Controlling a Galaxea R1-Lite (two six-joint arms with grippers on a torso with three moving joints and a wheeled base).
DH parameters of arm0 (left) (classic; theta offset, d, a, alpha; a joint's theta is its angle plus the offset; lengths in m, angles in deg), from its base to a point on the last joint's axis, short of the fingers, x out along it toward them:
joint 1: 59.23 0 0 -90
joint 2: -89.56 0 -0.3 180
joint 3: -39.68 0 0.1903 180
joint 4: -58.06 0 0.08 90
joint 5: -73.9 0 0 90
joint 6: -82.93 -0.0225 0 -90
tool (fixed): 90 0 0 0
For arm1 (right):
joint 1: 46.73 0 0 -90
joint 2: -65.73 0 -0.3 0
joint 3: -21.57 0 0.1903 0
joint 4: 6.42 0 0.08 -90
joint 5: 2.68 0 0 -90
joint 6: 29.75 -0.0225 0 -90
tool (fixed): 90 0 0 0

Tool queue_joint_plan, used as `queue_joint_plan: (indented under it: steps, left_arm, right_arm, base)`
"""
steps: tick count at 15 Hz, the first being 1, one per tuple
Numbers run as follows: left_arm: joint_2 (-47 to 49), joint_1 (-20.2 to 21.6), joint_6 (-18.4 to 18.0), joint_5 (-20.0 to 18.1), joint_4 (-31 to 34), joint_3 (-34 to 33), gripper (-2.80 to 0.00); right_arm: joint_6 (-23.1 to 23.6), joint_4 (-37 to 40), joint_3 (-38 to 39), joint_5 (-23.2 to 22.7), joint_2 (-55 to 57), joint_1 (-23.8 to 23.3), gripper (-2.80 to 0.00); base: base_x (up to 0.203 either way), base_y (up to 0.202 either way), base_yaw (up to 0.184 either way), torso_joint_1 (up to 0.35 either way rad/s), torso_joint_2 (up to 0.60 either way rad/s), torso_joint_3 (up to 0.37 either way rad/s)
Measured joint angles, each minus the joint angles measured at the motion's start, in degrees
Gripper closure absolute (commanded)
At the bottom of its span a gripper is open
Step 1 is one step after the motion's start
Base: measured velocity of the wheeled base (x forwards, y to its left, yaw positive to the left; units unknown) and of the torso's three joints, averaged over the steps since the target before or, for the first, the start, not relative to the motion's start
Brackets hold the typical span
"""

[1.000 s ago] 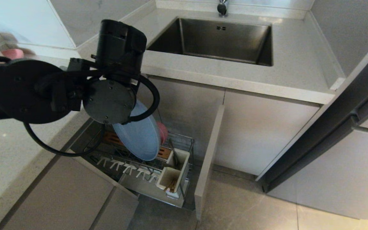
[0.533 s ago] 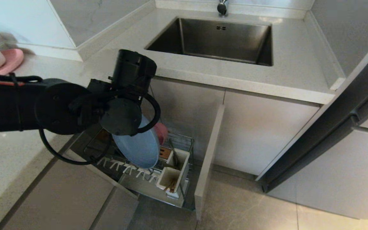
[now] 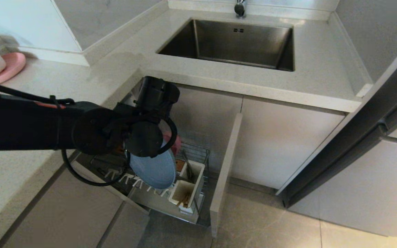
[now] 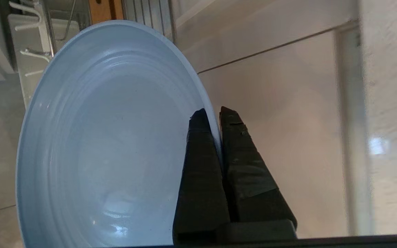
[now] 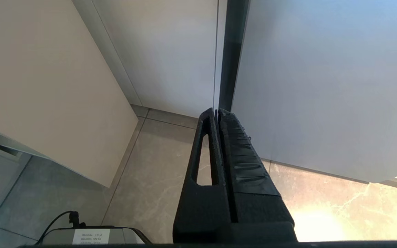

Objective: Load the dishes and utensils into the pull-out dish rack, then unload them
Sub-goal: Pick up the plate and place it in the cupboard

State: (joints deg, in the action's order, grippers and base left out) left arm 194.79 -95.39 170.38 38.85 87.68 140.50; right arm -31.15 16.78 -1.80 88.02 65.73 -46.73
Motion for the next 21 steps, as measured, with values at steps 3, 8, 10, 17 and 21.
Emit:
queue_joint_plan:
  steps: [3, 8, 10, 17, 21]
  left_arm:
    - [1.7, 0.0, 0.0, -1.0, -0.9, -0.2, 0.00]
    - [4.5, 0.8, -0.2, -4.2, -2.8, 0.0, 0.00]
    - [5.2, 1.3, -0.6, -5.0, -3.7, 0.1, 0.00]
    - [5.8, 4.6, -9.5, -7.5, -12.0, 0.4, 0.00]
    - [5.7, 6.0, -11.3, -8.1, -14.1, 0.6, 0.00]
  right_arm:
    - [0.0, 0.0, 0.0, 0.0, 0.0, 0.0, 0.00]
    - [0.0, 0.0, 0.0, 0.0, 0.0, 0.0, 0.00]
    - [0.0, 0.0, 0.0, 0.0, 0.0, 0.0, 0.00]
    - [0.0, 0.0, 0.0, 0.0, 0.0, 0.0, 0.00]
    - [0.0, 0.0, 0.0, 0.0, 0.0, 0.0, 0.00]
  base:
    - [0.000, 0.000, 0.000, 0.000, 0.00, 0.000]
    - [0.000, 0.000, 0.000, 0.000, 0.00, 0.000]
    - [0.000, 0.000, 0.000, 0.000, 0.00, 0.000]
    - [0.000, 0.000, 0.000, 0.000, 0.00, 0.000]
    - [0.000, 0.000, 0.000, 0.000, 0.00, 0.000]
